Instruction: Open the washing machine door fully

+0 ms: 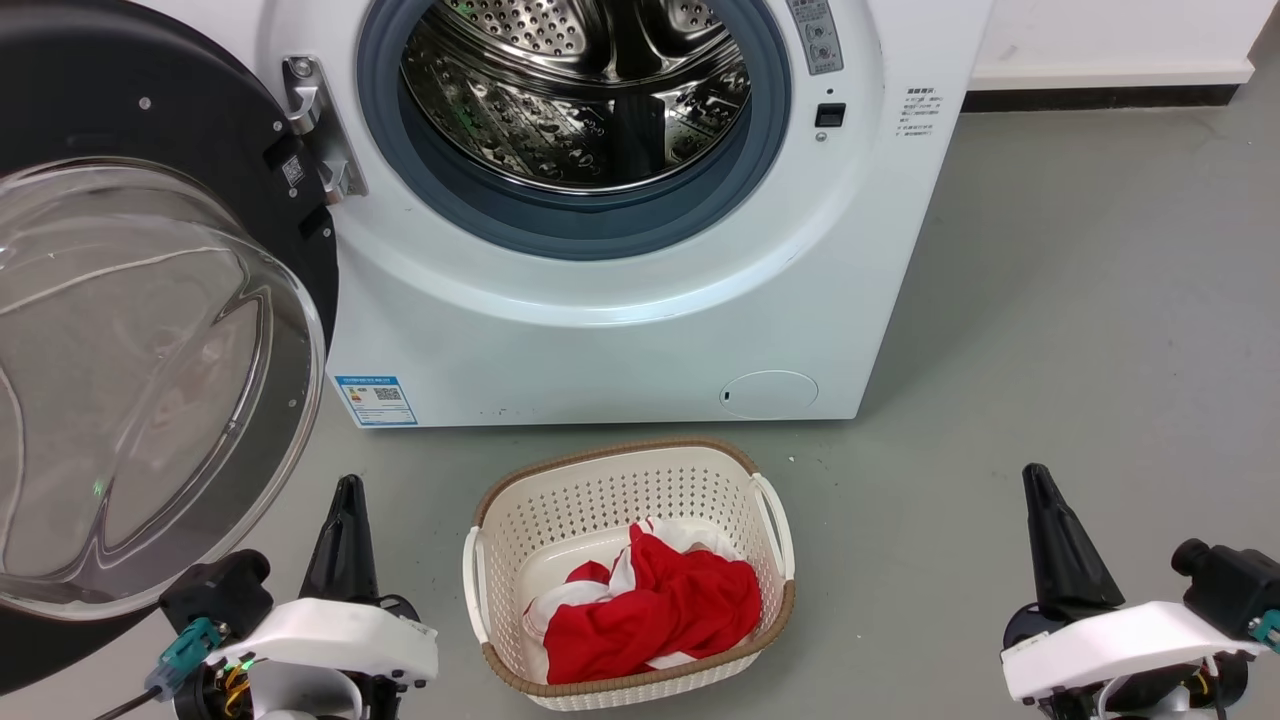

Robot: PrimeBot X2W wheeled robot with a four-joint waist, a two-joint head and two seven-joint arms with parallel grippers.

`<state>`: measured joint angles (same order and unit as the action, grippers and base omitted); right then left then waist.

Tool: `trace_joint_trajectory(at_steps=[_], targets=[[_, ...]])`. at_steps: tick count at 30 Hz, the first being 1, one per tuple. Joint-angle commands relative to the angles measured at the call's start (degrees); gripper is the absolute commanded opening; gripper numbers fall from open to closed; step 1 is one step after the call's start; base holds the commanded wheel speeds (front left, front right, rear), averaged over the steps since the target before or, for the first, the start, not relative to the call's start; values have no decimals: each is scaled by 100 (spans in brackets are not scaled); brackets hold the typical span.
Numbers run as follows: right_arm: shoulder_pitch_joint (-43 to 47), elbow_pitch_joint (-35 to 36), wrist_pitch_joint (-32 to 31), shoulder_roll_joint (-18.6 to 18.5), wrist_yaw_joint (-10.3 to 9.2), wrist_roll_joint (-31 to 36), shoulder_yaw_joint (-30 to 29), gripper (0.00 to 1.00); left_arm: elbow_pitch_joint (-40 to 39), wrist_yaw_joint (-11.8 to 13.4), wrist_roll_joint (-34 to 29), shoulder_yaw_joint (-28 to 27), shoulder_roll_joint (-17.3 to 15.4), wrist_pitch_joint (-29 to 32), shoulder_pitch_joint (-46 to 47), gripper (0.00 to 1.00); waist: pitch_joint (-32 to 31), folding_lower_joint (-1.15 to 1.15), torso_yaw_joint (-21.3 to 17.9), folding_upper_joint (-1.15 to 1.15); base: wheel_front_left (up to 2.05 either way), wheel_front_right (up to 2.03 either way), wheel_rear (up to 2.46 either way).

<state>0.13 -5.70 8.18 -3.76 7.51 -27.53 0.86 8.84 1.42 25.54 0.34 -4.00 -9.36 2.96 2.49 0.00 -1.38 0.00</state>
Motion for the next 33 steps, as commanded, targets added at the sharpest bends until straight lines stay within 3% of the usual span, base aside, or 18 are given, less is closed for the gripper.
trace_joint_trajectory(at_steps=[1,33], targets=[[-151,48,-25,-53,-1,-241,-12,0,-58,-47,211,-36,-5,33,154,0,-2,0,2,0,0,0,0],[-360,-302,-495,-123,-1,-2991,-148,0,174,-404,2912,-310,42,682,250,0,-73,0,44,0,0,0,0]])
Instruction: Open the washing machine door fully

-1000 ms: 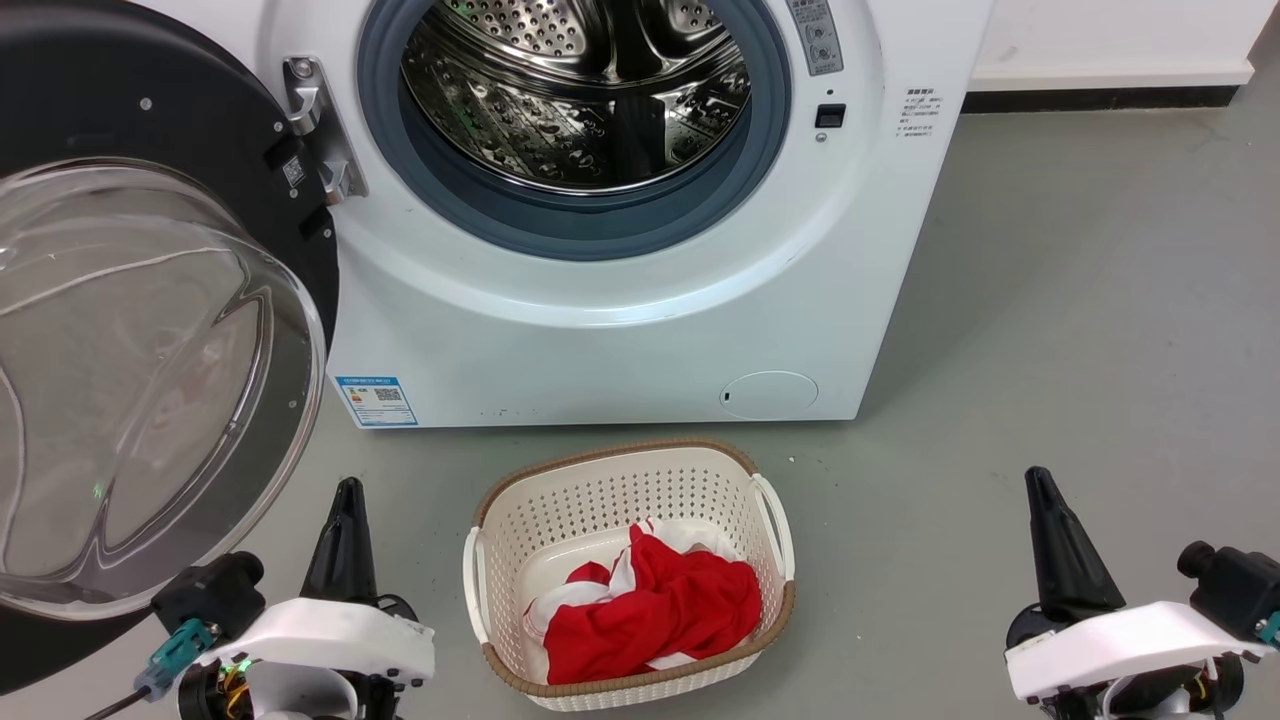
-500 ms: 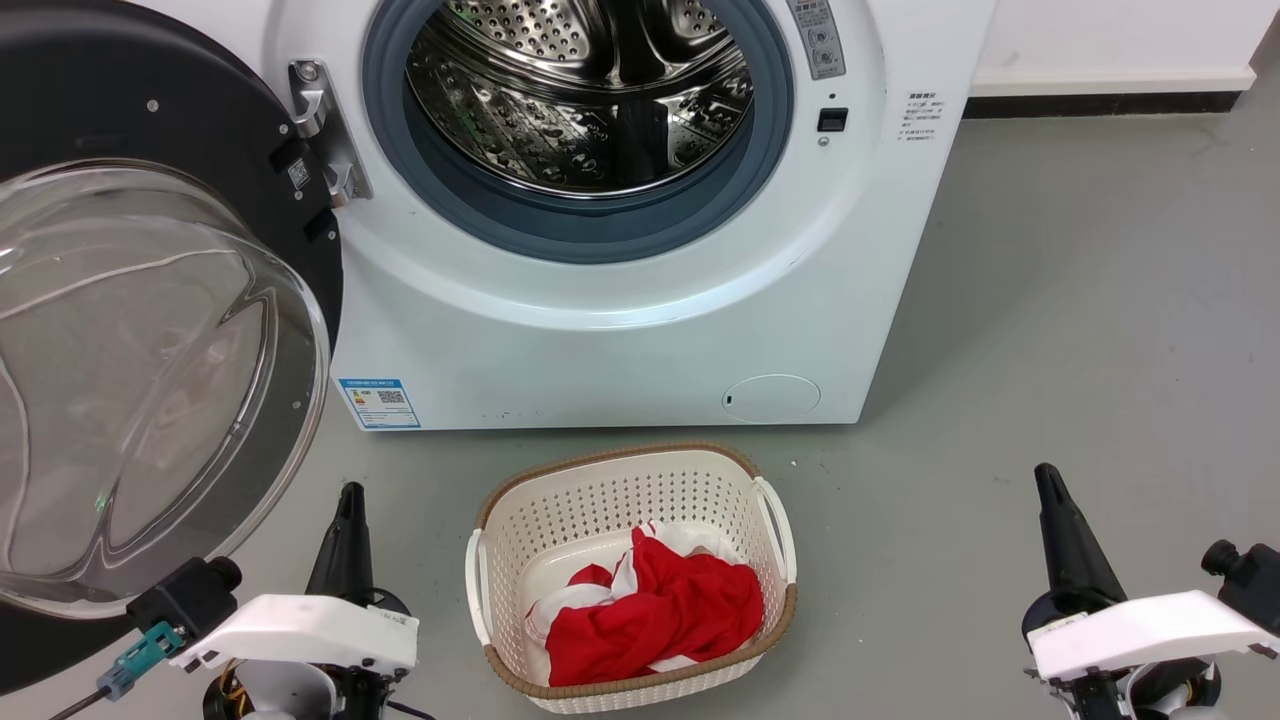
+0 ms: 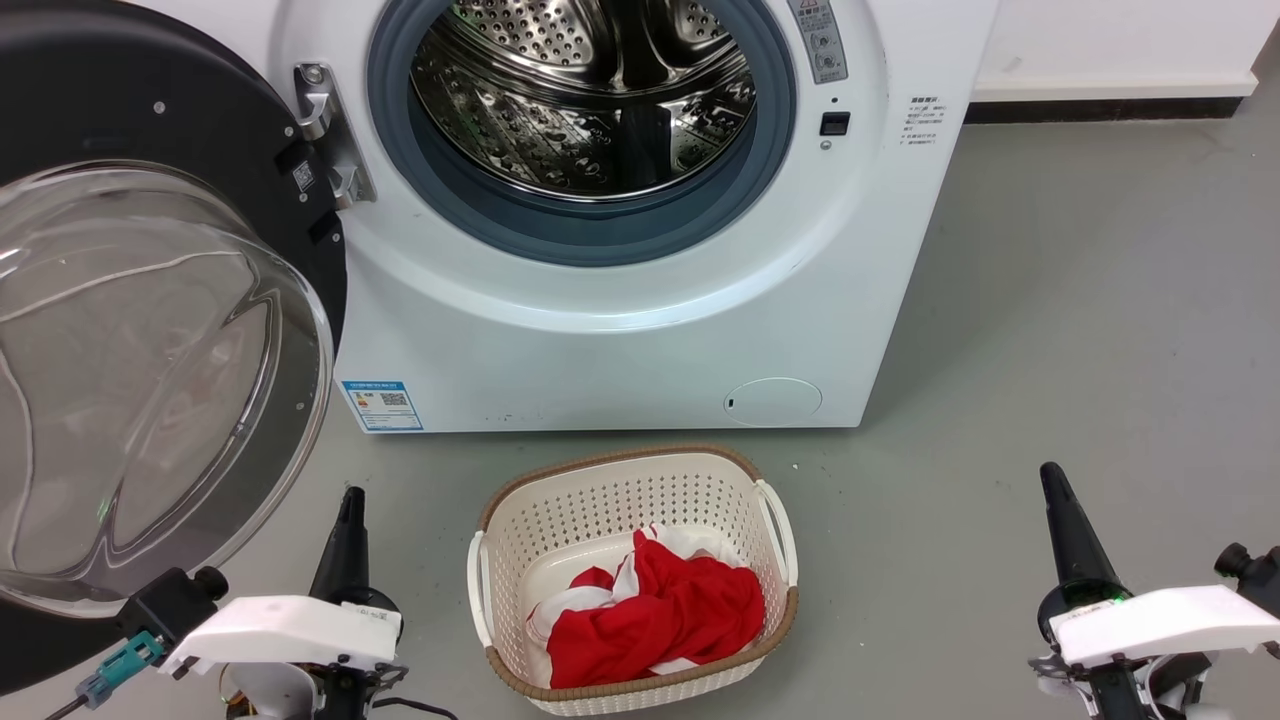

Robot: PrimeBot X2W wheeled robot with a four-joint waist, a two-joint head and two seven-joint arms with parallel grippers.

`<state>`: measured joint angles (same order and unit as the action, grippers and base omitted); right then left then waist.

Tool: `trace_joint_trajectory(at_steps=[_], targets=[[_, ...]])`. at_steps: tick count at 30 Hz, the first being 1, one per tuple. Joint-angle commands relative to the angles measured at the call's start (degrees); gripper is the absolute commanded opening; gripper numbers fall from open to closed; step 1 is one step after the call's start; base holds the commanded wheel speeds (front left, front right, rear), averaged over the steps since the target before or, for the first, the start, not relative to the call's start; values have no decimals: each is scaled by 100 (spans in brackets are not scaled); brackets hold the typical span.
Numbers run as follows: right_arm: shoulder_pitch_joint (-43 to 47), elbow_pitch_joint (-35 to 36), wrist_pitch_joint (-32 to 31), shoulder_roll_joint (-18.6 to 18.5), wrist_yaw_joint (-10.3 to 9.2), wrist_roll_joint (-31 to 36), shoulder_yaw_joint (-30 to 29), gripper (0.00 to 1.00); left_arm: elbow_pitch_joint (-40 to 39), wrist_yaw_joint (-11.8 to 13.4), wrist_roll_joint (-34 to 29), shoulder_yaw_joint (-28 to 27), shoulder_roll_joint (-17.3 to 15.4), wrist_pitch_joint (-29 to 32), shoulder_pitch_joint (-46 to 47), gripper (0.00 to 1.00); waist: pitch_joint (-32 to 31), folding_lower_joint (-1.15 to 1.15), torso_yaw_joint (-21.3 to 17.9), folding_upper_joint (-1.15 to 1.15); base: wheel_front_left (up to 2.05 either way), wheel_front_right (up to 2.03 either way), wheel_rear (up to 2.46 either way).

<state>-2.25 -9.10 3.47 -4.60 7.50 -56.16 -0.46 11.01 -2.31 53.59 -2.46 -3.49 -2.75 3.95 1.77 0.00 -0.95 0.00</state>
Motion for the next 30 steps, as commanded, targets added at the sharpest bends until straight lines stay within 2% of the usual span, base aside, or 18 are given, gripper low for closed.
trace_joint_trajectory(at_steps=[1,30], targets=[[-129,29,-38,-40,0,-197,-21,0,-37,-38,180,-39,-8,41,154,0,-3,0,2,0,0,0,0],[-279,-221,-403,-35,-1,-1973,-179,0,131,-292,1978,-228,26,478,205,0,-67,0,40,0,0,0,0]])
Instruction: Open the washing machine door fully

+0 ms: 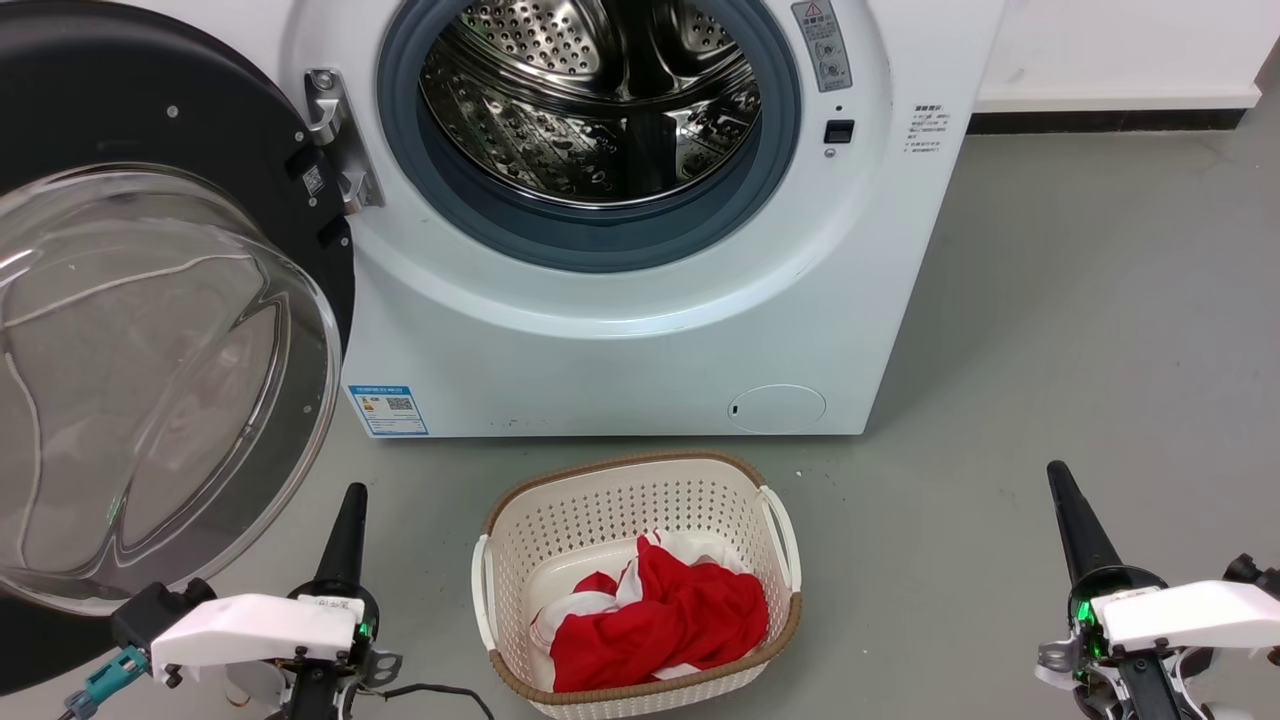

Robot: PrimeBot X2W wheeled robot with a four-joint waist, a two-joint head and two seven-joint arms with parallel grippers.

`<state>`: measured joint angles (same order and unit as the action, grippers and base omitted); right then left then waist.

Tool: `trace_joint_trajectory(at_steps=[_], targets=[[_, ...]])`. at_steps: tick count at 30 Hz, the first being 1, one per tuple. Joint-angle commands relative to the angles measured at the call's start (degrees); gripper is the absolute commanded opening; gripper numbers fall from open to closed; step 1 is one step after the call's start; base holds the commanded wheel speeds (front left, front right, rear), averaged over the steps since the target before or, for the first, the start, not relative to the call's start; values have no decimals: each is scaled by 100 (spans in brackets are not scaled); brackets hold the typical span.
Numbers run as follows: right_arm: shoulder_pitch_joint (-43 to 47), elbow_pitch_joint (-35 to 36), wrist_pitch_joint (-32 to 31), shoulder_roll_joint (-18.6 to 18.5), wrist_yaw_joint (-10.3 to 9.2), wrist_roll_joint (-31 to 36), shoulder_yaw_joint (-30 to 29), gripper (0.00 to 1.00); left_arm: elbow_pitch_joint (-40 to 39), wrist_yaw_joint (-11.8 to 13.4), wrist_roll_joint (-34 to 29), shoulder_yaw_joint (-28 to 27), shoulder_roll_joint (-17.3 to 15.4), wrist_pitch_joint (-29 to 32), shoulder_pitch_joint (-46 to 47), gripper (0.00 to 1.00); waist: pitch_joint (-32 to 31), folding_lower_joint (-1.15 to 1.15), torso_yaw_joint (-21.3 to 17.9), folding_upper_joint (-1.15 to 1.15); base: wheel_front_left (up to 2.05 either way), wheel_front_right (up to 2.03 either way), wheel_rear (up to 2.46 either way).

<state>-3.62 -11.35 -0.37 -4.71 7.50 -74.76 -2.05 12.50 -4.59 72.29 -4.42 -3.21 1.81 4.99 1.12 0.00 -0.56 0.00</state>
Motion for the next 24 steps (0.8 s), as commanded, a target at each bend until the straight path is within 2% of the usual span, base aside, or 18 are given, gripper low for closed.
trace_joint_trajectory(at_steps=[1,24], targets=[[-147,-5,-30,-23,-1,-166,-26,0,-12,-68,162,-38,0,41,102,0,-4,0,2,0,0,0,0],[-223,-153,-274,6,-1,-1222,-147,0,93,-206,1251,-144,21,302,143,0,-53,0,31,0,0,0,0]])
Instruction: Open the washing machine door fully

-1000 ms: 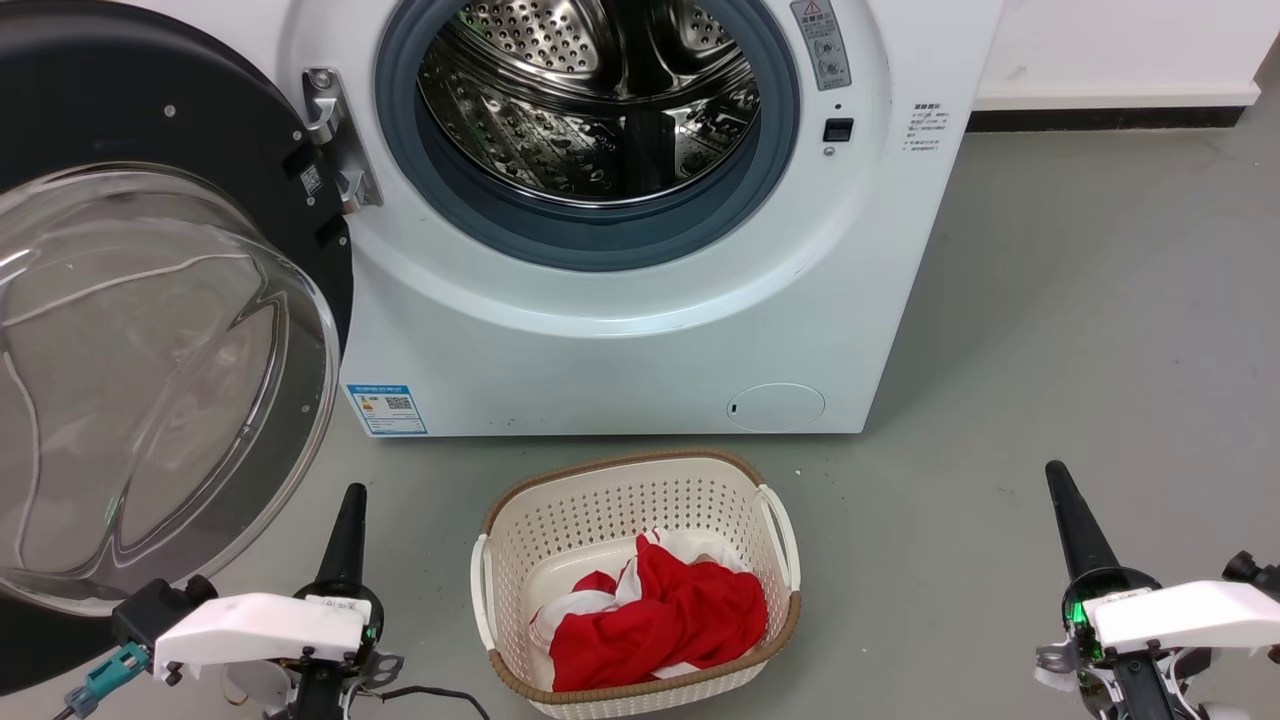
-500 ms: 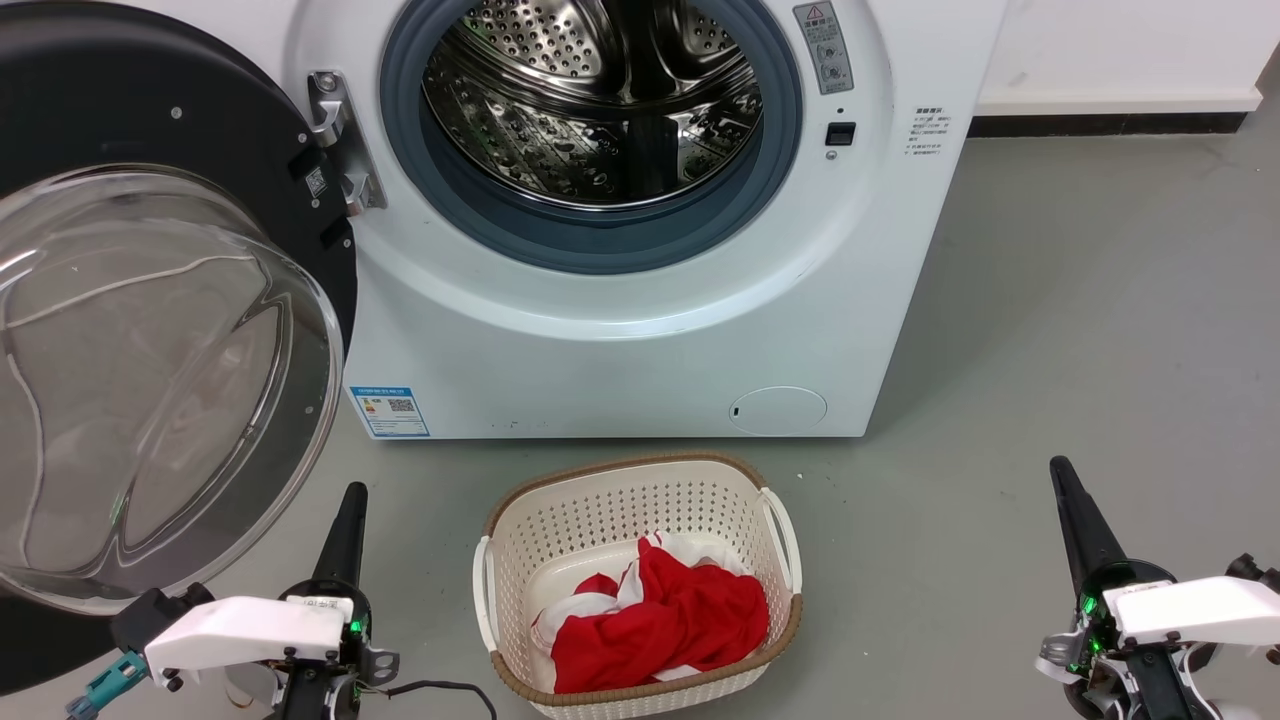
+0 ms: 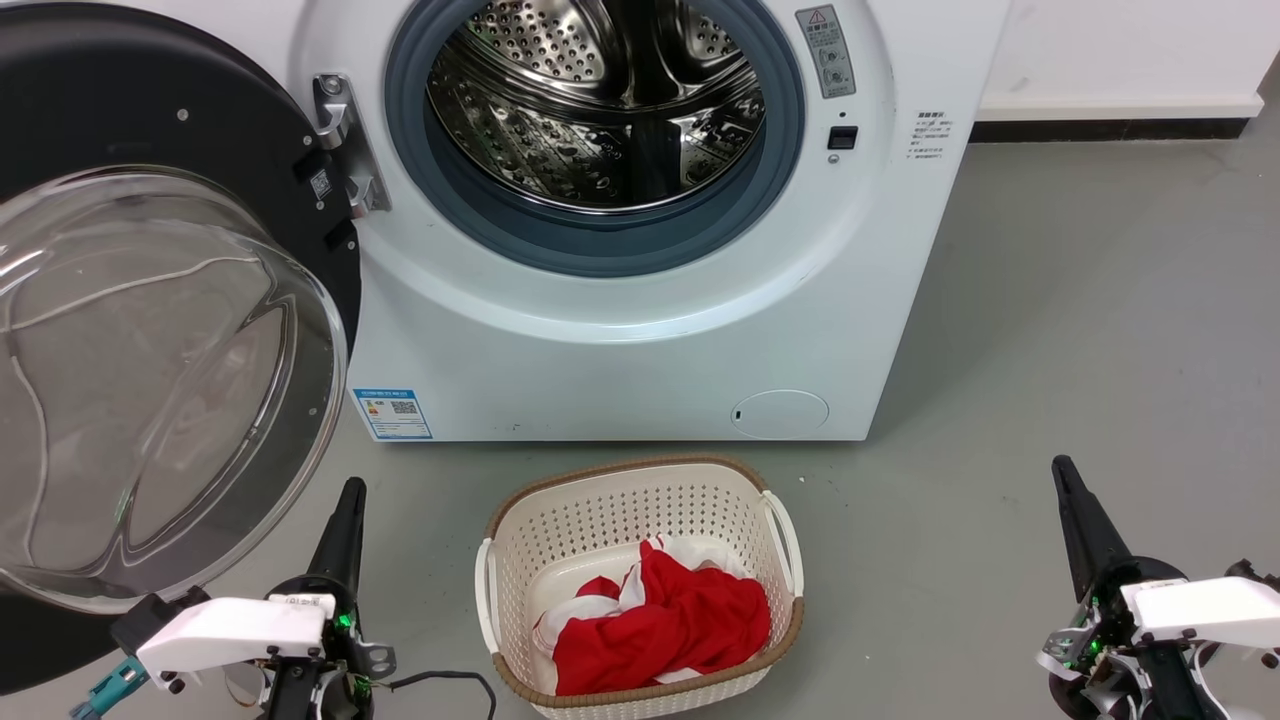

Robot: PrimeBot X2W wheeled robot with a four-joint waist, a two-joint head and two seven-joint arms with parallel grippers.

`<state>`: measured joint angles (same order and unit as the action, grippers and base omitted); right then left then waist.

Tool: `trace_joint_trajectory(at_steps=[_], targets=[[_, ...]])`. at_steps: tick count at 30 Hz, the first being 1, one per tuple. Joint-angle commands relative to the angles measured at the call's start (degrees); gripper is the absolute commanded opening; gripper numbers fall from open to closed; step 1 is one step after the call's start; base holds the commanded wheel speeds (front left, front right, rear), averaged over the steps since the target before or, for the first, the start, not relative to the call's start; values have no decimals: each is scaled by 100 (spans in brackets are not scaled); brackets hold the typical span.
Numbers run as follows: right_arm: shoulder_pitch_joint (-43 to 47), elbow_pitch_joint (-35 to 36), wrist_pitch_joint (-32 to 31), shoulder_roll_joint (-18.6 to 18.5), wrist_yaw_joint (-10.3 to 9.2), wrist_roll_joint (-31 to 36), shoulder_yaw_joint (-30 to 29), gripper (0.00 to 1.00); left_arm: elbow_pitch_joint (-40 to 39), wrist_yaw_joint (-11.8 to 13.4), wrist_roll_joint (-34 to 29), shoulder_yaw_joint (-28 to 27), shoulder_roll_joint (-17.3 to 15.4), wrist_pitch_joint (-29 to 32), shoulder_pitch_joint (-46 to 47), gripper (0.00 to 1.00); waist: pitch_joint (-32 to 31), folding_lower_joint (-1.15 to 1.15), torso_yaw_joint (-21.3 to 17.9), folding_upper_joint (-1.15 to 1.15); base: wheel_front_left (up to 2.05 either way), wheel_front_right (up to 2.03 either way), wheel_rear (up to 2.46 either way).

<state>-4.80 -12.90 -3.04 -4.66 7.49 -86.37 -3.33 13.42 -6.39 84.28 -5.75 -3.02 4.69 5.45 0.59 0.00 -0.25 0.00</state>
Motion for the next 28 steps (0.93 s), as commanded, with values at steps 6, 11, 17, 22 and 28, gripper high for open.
trace_joint_trajectory(at_steps=[6,11,17,22,28], targets=[[-128,-39,-72,10,0,-321,-48,0,29,-67,321,-42,8,77,82,0,-13,0,8,0,0,0,0],[-131,-70,-121,17,0,-521,-73,0,49,-95,534,-66,13,130,89,0,-24,0,15,0,0,0,0],[-148,-107,-176,26,0,-757,-103,0,71,-122,780,-93,18,192,99,0,-37,0,23,0,0,0,0],[-153,-112,-194,35,0,-780,-117,0,73,-132,815,-96,19,206,97,0,-41,0,25,0,0,0,0],[-156,-112,-210,53,0,-751,-138,0,73,-126,816,-95,18,205,97,0,-41,0,25,0,0,0,0]])
